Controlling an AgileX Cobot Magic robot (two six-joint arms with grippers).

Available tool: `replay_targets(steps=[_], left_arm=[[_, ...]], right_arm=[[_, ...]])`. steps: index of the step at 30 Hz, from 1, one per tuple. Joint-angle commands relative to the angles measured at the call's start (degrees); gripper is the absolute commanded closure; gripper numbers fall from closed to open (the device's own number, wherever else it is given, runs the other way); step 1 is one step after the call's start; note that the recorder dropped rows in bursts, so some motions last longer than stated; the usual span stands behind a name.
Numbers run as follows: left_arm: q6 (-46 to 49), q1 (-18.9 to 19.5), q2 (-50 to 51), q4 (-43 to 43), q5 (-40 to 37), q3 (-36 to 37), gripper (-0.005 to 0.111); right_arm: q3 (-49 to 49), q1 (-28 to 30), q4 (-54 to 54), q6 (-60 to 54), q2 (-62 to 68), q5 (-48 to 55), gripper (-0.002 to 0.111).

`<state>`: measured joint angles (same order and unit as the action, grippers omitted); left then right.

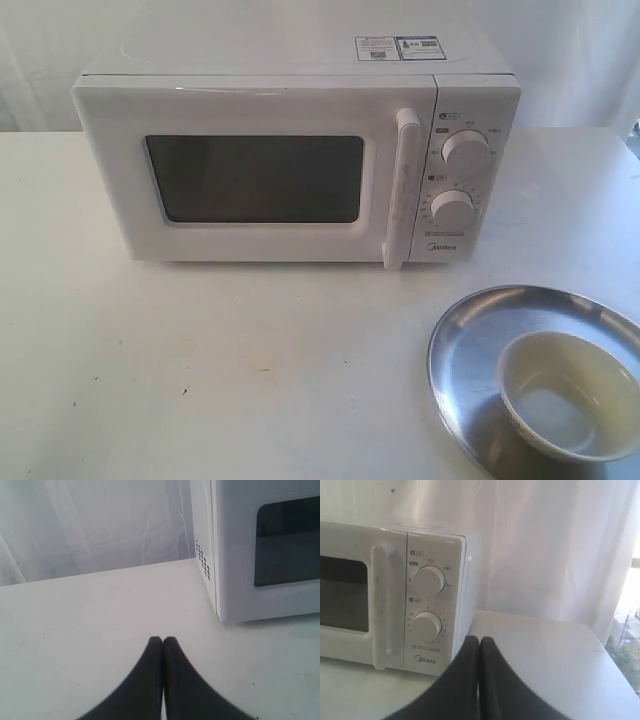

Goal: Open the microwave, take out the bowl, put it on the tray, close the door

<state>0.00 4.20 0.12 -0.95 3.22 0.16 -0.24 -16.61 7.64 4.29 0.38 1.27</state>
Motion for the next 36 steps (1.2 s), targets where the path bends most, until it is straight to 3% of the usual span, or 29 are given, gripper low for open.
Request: replay_targets(steps=[1,10,36], left_arm=[[0.0,0.0,-0.1,0.5,0.2,-0.2,0.107],[0.0,0.0,-0.1,0.5,0.2,-0.2,0.107],[0.0,0.0,-0.1,0.5,0.2,-0.2,0.107]], right_arm=[[0.2,0.7,-0.4,-1.2,-0.4,1.9,0.108],[0.2,0.7,-6.2,-5.8,-0.4,-0.2,0.108],[0.2,0.7,-6.4,-5.2,-0.4,0.3,0.108]])
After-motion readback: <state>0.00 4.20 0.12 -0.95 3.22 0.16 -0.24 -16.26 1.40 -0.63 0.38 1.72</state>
